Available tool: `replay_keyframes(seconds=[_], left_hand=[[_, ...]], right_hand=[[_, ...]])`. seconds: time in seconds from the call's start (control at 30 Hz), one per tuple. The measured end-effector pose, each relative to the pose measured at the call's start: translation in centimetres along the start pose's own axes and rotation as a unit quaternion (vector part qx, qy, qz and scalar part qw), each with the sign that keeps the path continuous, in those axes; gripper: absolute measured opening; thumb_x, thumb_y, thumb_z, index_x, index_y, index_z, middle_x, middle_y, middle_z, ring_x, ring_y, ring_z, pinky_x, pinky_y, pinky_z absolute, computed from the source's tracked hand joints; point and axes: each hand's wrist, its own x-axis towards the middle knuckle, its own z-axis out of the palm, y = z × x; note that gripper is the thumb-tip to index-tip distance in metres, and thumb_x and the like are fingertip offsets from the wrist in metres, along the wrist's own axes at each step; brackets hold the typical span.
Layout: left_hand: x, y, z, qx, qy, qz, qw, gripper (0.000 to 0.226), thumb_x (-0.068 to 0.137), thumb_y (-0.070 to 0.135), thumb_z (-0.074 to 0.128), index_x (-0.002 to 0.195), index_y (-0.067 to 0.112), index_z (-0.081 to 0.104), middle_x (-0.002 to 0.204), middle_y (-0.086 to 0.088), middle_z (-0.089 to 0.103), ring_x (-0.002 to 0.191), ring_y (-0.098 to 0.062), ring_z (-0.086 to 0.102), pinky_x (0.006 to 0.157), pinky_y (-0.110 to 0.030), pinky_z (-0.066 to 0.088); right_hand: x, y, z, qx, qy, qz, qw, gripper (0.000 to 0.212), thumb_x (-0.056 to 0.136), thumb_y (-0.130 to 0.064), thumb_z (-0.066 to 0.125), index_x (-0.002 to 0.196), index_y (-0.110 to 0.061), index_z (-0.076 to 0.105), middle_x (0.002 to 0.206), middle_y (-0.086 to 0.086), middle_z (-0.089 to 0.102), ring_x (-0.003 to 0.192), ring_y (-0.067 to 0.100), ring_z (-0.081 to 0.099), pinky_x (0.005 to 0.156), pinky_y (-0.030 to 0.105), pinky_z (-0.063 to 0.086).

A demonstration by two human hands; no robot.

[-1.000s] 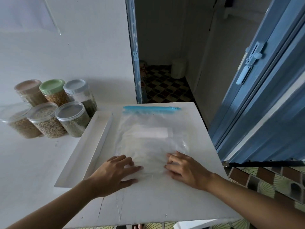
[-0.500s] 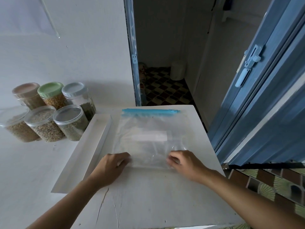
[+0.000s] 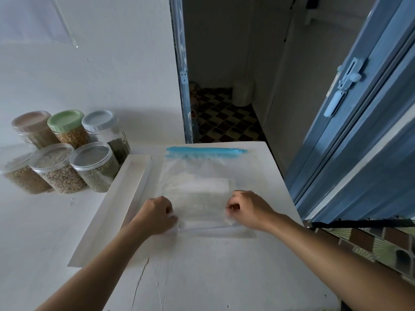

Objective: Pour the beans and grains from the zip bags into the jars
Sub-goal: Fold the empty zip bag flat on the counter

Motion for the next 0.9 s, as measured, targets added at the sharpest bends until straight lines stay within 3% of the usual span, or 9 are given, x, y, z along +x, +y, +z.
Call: replay_keyframes(seconds=[0.07,0.13,0.2,0.3,0.43,0.6,0.73,0.83,0.9], left_hand=[[-0.1,0.1,-0.5,0.014,-0.018,0.008,1.000,0.031,0.088,0.027,0.068,0.067,0.022,0.048,0.074,0.006,0.050,0.079,-0.020,0.052,0.060,-0.024,0.033],[-0.4,0.2,-1.1,0.031,-0.024,0.026,0.999,0.016,0.090,0.032,0.071,0.086,0.022,0.059,0.087,0.005,0.059,0.083,-0.017,0.054,0.066,-0.023,0.039],[-0.7,0.4,-1.2,0.055,-0.002,0.070,0.996,0.025,0.091,0.033,0.073,0.112,0.026,0.060,0.103,0.004,0.065,0.086,-0.016,0.057,0.076,-0.027,0.046],[-1.0,0.6,-0.8,0.086,0.023,0.121,0.989,0.032,0.098,0.026,0.064,0.128,0.034,0.055,0.115,0.004,0.066,0.097,-0.020,0.065,0.086,-0.035,0.054],[-0.5,-0.3,-0.9,0.055,0.024,0.118,0.991,0.026,0.099,0.018,0.059,0.123,0.028,0.060,0.111,0.001,0.068,0.099,-0.026,0.066,0.083,-0.036,0.052],[0.1,-1.0,-2.8,-0.023,0.049,0.153,0.987,0.018,0.099,0.011,0.062,0.112,0.020,0.069,0.106,0.003,0.067,0.091,-0.013,0.063,0.082,-0.025,0.052],[0.1,-0.7,-4.2,-0.058,0.066,0.178,0.980,0.017,0.098,0.009,0.064,0.105,0.024,0.068,0.103,0.005,0.068,0.089,-0.007,0.064,0.082,-0.024,0.055],[0.0,-0.9,-4.9,-0.074,0.071,0.185,0.977,0.014,0.099,0.013,0.065,0.103,0.025,0.069,0.100,0.012,0.067,0.084,0.003,0.062,0.074,-0.006,0.047],[-0.1,-0.9,-4.9,-0.084,0.080,0.200,0.973,0.011,0.099,0.016,0.064,0.104,0.024,0.070,0.100,0.012,0.070,0.083,0.004,0.063,0.074,-0.003,0.045]], right_hand=[[-0.3,0.0,0.2,-0.030,0.019,-0.023,0.999,0.019,0.092,-0.027,0.060,0.085,-0.016,0.073,0.086,-0.008,0.060,0.081,0.013,0.056,0.065,0.025,0.041],[-0.6,0.0,0.3,-0.041,0.035,-0.038,0.998,0.013,0.090,-0.031,0.063,0.091,-0.020,0.071,0.083,-0.008,0.062,0.079,0.013,0.055,0.064,0.026,0.039],[-0.9,-0.1,0.5,-0.048,0.044,-0.056,0.996,0.017,0.090,-0.034,0.064,0.104,-0.025,0.067,0.084,-0.009,0.061,0.078,0.014,0.055,0.065,0.028,0.040],[-1.1,0.0,1.0,-0.064,0.045,-0.076,0.994,0.018,0.096,-0.033,0.059,0.108,-0.022,0.068,0.095,-0.003,0.063,0.083,0.019,0.060,0.070,0.032,0.048],[-0.7,0.3,0.3,0.013,-0.013,-0.044,0.999,0.023,0.101,-0.038,0.059,0.109,-0.018,0.066,0.105,-0.007,0.053,0.090,0.010,0.057,0.081,0.031,0.050],[-0.6,-0.3,-2.2,0.070,-0.076,-0.029,0.994,0.037,0.086,-0.043,0.078,0.113,-0.025,0.059,0.112,-0.009,0.054,0.096,0.009,0.058,0.083,0.027,0.055],[-0.5,-0.9,-3.2,0.157,-0.016,-0.038,0.987,0.024,0.088,-0.022,0.080,0.099,-0.021,0.059,0.080,-0.005,0.058,0.069,0.004,0.055,0.063,0.019,0.049],[-0.4,-1.0,-3.3,0.187,0.019,-0.038,0.981,0.025,0.085,-0.018,0.083,0.094,-0.021,0.061,0.075,-0.003,0.059,0.065,0.006,0.051,0.061,0.019,0.046],[-0.4,-0.8,-3.1,0.184,0.047,-0.046,0.981,0.025,0.084,-0.015,0.083,0.095,-0.019,0.061,0.074,-0.002,0.060,0.065,0.007,0.052,0.064,0.023,0.048]])
